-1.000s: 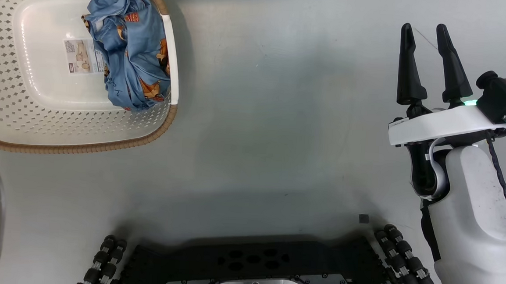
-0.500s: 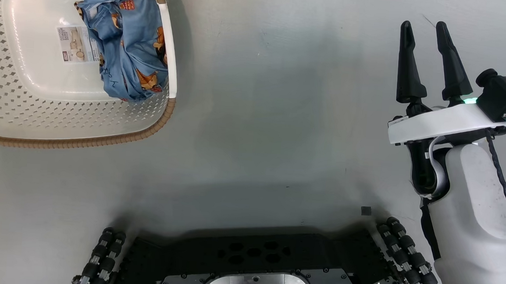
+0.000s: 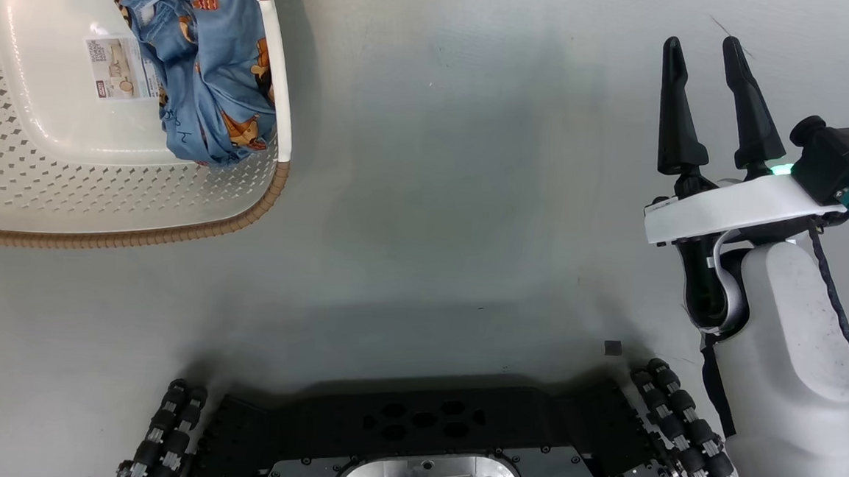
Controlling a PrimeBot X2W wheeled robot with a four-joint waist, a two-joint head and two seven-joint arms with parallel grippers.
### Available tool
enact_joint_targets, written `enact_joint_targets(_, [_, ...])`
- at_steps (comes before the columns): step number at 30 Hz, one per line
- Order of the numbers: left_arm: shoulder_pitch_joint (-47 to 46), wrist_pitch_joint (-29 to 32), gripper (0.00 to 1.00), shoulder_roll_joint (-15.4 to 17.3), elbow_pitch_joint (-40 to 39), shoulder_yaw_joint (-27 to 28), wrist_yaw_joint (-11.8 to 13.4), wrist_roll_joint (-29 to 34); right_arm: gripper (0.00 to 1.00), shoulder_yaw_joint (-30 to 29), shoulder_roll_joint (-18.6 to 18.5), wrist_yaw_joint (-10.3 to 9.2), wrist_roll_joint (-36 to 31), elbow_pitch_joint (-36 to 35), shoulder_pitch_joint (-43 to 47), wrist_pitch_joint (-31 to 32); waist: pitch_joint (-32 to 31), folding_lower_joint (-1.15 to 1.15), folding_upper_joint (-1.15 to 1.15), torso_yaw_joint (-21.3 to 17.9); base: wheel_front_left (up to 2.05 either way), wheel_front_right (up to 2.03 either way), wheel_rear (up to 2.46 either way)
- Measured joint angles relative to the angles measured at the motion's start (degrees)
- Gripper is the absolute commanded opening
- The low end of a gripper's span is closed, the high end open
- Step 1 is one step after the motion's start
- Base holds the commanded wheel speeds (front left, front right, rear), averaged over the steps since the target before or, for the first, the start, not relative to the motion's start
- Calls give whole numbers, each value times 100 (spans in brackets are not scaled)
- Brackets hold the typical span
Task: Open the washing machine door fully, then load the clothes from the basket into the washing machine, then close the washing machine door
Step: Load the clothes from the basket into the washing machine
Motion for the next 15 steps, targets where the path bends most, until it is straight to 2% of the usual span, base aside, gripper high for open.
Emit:
enact_joint_targets(9, [-354,-176,0,172,247,-100,-2,-1,100,40,2,0,0,1,-1,0,106,0,0,-64,0,0,0])
enact_joint_targets(15, [-397,-257,0,178,480,-180,-15,-13,100,37,2,0,1,1,-3,0,152,0,0,-102,0,0,0])
